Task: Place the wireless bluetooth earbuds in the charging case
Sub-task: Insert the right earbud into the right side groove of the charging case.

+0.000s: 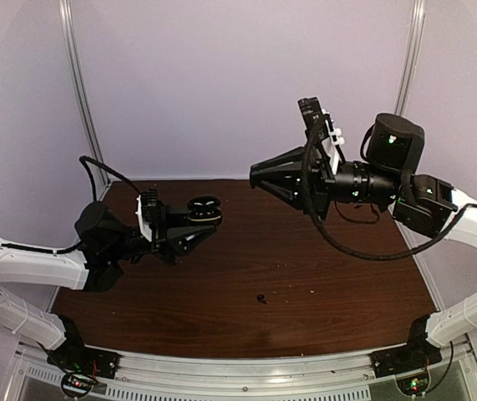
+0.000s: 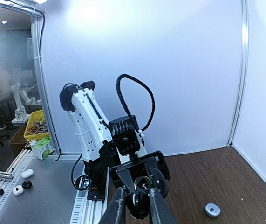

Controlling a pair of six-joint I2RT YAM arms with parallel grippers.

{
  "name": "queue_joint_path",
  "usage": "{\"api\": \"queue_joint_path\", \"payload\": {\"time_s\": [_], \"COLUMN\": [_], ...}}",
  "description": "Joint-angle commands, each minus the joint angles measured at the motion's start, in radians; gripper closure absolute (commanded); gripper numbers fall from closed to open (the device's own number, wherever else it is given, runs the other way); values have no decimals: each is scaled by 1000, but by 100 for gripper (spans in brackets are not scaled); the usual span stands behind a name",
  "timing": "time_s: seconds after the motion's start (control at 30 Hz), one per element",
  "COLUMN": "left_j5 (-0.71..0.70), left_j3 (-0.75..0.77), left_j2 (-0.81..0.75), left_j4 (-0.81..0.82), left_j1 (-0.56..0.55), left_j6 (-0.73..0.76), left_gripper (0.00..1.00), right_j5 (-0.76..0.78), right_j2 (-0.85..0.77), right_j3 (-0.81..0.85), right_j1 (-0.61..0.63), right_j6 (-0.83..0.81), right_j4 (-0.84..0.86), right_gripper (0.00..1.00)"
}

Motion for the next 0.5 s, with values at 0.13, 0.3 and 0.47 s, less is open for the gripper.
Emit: {"api": "queue_joint_path", "payload": {"time_s": [0.13, 0.3, 0.47], "left_j5": [67, 61, 55], "left_j3": [14, 23, 26], "left_j2": [-14, -4, 11], "left_j4": [86, 101, 132], "left_j1": [5, 4, 2], "left_j6": [18, -9, -39], "left_gripper": [100, 100, 100], "right_j5": [101, 150, 196], "right_j2": [54, 82, 110], "right_j3": [27, 29, 19], "right_j1": [122, 151, 163], "right_j6": [-106, -126, -125], "right_j4": [18, 27, 73], "right_gripper": [83, 83, 83]}}
